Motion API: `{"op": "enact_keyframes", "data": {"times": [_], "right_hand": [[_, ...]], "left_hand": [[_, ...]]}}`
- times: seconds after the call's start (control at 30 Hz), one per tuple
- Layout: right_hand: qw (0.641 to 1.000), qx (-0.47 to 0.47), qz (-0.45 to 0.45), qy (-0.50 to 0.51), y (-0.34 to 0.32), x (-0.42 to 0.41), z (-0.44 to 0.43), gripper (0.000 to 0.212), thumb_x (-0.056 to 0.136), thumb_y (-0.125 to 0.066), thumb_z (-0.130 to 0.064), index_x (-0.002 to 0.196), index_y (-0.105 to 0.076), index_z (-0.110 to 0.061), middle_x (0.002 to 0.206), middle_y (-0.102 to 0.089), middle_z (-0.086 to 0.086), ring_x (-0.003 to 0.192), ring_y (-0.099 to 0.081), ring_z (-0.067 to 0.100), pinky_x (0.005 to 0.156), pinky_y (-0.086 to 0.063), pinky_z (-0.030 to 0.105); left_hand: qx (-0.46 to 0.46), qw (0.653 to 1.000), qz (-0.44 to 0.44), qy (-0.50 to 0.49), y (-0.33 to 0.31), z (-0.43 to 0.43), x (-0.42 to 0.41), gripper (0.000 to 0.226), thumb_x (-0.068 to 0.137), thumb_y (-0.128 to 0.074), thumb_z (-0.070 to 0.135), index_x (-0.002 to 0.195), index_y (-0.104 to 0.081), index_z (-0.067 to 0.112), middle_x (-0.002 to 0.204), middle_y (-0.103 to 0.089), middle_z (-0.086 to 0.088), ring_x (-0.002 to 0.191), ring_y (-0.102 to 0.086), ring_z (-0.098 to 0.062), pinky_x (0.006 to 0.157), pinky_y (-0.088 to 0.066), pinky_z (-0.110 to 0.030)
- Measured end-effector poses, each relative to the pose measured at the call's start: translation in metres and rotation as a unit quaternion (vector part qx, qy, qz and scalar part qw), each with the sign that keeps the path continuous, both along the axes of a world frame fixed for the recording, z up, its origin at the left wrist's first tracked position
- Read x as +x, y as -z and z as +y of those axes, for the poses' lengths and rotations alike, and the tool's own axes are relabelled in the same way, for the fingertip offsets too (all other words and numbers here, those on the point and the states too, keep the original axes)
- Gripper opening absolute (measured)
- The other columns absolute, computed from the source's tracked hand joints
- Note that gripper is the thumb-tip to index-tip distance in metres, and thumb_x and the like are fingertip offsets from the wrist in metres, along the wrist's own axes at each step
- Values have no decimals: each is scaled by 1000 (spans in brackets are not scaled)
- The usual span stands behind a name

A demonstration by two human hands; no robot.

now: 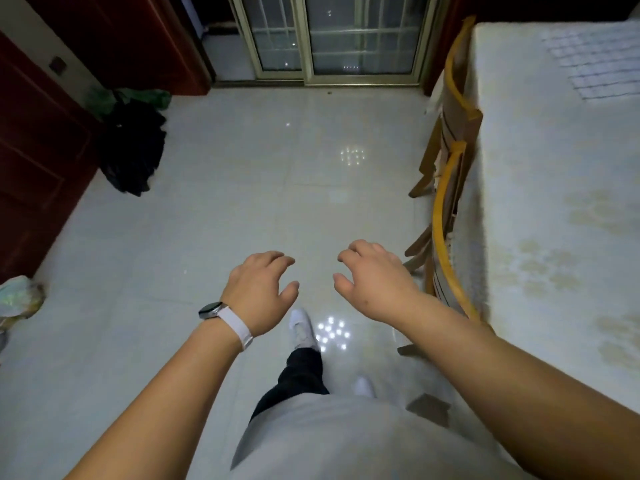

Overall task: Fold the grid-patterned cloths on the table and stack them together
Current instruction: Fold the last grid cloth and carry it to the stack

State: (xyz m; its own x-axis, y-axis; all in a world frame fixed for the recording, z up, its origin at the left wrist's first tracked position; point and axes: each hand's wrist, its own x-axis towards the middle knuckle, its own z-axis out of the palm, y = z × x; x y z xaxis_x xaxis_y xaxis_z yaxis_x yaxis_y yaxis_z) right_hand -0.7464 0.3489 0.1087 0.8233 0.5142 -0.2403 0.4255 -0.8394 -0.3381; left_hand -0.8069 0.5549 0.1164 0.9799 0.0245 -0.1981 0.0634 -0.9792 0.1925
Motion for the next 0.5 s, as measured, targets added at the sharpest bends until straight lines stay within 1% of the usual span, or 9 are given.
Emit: {"op": "enact_keyframes", "data": {"times": [0.07, 0.17, 0.27, 0.4, 0.5], "right_hand": [[1000, -19, -7, 16, 2, 20, 5, 44, 95, -43, -44, 130, -54, -18, 130, -51, 3, 119, -46, 24, 96, -38, 37], [997, -47, -29, 50, 2, 57, 19, 44, 95, -42, -44, 127, -56, -18, 126, -53, 3, 115, -48, 24, 93, -40, 38], [994, -72, -40, 76, -4, 102, 42, 43, 95, -41, -44, 127, -56, -19, 126, -53, 3, 116, -48, 25, 93, -40, 37], [990, -90, -42, 99, -14, 164, 76, 44, 95, -40, -44, 130, -54, -20, 130, -52, 2, 119, -48, 25, 94, -40, 36], [987, -96, -45, 119, -24, 203, 96, 44, 96, -40, -45, 130, -55, -20, 130, -53, 2, 119, -49, 24, 95, -42, 37]], "left_hand": [[-7, 1000, 0, 9, 6, 12, 26, 47, 92, -50, 42, 134, -50, 23, 138, -51, 3, 129, -42, -20, 104, -37, -39], [-27, 999, -14, 24, 11, 32, 71, 50, 90, -45, 45, 134, -51, 23, 137, -52, 3, 128, -43, -20, 103, -37, -38], [-50, 998, -20, 40, 16, 58, 124, 49, 90, -45, 45, 134, -51, 23, 136, -53, 3, 128, -44, -20, 102, -36, -37], [-62, 996, -27, 64, 17, 98, 200, 55, 87, -36, 51, 131, -54, 24, 134, -55, 4, 126, -46, -20, 101, -38, -37], [-63, 993, -43, 86, 11, 123, 249, 61, 84, -28, 55, 129, -56, 24, 132, -56, 4, 124, -47, -21, 99, -39, -37]]}}
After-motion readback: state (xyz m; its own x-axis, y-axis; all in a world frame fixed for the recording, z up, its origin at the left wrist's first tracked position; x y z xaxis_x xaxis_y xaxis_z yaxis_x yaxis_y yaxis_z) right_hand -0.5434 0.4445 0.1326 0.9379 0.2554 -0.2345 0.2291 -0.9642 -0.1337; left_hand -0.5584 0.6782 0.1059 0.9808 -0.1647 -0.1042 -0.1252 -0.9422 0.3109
